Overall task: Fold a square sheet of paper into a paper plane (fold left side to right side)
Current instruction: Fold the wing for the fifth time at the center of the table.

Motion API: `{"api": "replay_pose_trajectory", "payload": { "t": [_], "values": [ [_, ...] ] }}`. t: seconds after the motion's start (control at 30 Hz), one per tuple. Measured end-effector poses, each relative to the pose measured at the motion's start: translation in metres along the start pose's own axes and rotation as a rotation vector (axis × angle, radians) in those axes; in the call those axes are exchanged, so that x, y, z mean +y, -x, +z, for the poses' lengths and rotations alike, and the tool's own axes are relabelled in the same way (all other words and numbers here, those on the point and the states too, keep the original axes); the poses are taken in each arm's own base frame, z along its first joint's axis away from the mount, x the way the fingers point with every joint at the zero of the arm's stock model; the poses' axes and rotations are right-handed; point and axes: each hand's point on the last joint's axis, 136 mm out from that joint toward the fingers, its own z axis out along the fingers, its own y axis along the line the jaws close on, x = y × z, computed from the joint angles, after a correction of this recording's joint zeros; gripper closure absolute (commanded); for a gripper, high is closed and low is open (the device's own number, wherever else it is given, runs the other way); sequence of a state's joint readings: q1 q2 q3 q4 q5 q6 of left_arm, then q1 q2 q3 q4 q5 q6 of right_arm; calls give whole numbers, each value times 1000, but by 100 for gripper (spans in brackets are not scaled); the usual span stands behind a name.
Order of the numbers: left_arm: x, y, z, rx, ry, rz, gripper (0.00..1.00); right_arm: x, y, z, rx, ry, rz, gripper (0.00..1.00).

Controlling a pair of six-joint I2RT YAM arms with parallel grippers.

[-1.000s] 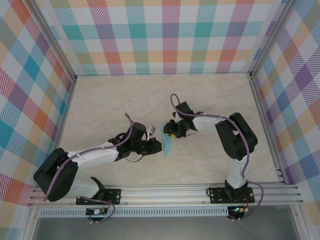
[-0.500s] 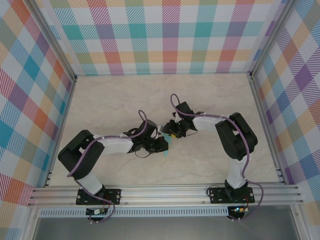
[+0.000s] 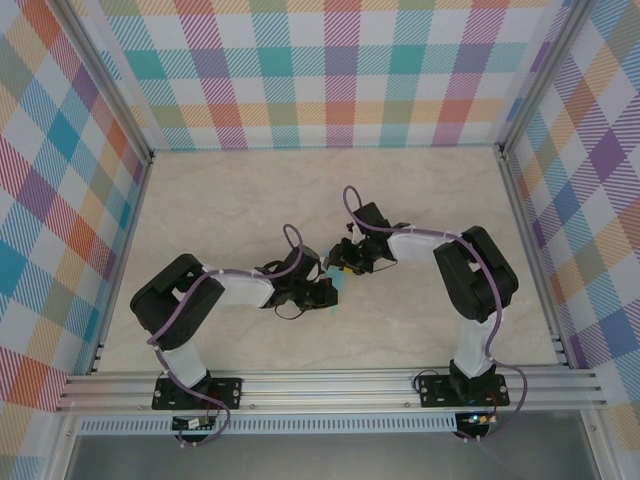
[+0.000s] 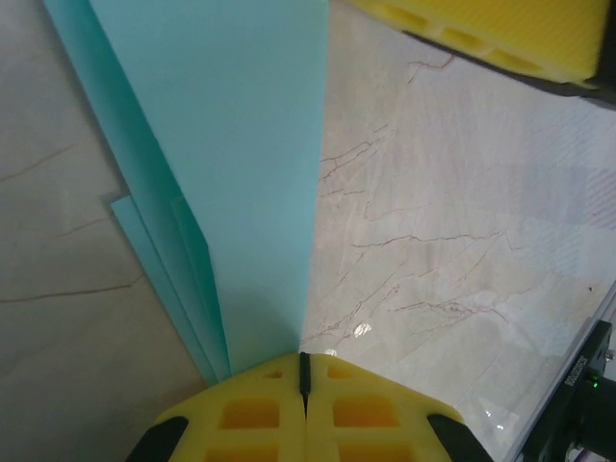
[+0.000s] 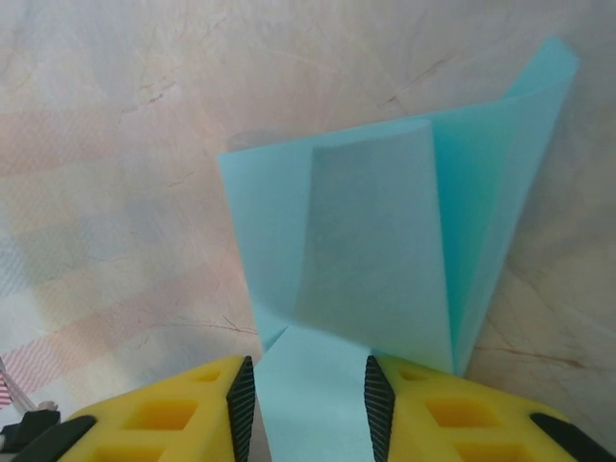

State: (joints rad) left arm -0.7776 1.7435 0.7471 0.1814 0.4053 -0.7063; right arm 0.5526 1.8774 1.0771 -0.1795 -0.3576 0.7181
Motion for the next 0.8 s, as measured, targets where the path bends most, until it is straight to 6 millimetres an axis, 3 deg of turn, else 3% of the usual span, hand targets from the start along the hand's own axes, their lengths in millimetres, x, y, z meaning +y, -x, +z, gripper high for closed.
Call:
{"api": "replay_pose_trajectory", "payload": {
  "t": [0.2,0.3,0.53,0.8],
  "values": [
    [1,0,0,-23,-1,2,100,16,14,-44,-96,48,-41,86],
    [0,0,0,-27,2,6,100,19,3,-56,-107,72,-61,87],
    [0,0,0,-30,5,8,100,-5,-52,-35,8,39,-42,87],
    [1,0,0,-32,7,8,100,1,-56,-21,15,60,-48,86]
  ]
}}
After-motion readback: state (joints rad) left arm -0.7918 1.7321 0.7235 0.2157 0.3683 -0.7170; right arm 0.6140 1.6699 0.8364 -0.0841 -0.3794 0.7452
